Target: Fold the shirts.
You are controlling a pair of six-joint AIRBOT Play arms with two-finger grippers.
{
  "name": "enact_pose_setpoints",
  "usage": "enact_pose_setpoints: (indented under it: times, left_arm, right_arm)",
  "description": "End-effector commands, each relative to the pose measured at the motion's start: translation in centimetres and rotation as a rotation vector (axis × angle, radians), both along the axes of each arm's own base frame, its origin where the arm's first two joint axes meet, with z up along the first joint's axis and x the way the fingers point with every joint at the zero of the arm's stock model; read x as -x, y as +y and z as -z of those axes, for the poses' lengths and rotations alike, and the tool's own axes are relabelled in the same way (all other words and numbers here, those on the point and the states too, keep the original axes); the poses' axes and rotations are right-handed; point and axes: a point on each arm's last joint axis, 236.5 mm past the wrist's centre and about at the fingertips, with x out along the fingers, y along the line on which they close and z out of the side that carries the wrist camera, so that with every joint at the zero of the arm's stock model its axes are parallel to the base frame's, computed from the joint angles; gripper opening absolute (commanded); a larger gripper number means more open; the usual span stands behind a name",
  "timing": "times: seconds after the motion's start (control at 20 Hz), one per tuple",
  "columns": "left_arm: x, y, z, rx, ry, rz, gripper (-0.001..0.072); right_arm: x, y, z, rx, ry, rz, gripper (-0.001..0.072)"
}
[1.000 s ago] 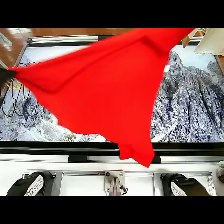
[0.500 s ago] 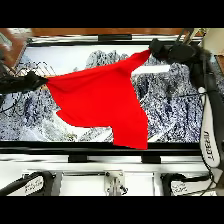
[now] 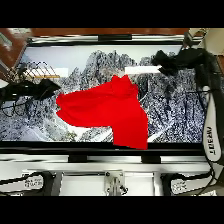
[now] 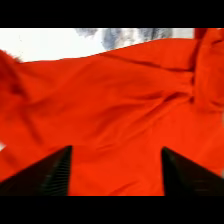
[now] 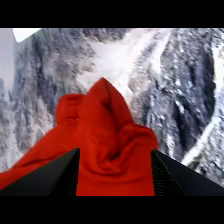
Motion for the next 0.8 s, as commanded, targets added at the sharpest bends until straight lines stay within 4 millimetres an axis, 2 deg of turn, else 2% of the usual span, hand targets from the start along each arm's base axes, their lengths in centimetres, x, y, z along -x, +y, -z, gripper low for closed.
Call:
enact_pose_setpoints:
  times: [0.0, 0.05, 0.1, 0.15, 0.2, 0.35, 0.5, 0.55, 0.75]
  left_arm:
    - [5.7, 5.8, 2.6, -0.037, 0.244, -0.017, 0.0472]
    - [6.9, 6.5, 3.6, -0.025, 0.288, -0.038, 0.0479]
    - [7.6, 6.6, 4.9, -0.005, 0.318, -0.056, 0.0562]
    - [8.1, 6.5, 6.3, 0.001, 0.337, -0.075, 0.0612]
    - [8.5, 6.2, 7.6, 0.002, 0.351, -0.091, 0.0612]
    - [8.5, 4.6, 10.6, 0.012, 0.366, -0.112, 0.0609]
    - [7.3, 2.5, 12.1, 0.044, 0.36, -0.09, 0.0581]
    - [7.0, 2.1, 12.7, 0.04, 0.358, -0.089, 0.0513]
    - [5.7, 1.7, 13.9, 0.028, 0.339, -0.114, 0.0509]
  right_arm:
    - [8.2, -5.9, 2.3, 0.177, 0.295, -0.08, 0.0549]
    - [10.9, -7.3, 3.2, 0.231, 0.408, -0.114, 0.0549]
    - [13.1, -8.1, 3.8, 0.262, 0.499, -0.14, 0.0549]
    - [14.4, -8.4, 4.1, 0.276, 0.551, -0.156, 0.0549]
    - [14.9, -8.2, 4.3, 0.268, 0.57, -0.168, 0.0549]
    - [14.2, -6.5, 4.4, 0.217, 0.538, -0.189, 0.0549]
    - [13.4, -5.8, 4.2, 0.207, 0.5, -0.192, 0.0549]
    - [13.3, -5.8, 4.2, 0.209, 0.498, -0.193, 0.0549]
    - [13.3, -5.8, 4.2, 0.211, 0.496, -0.2, 0.0549]
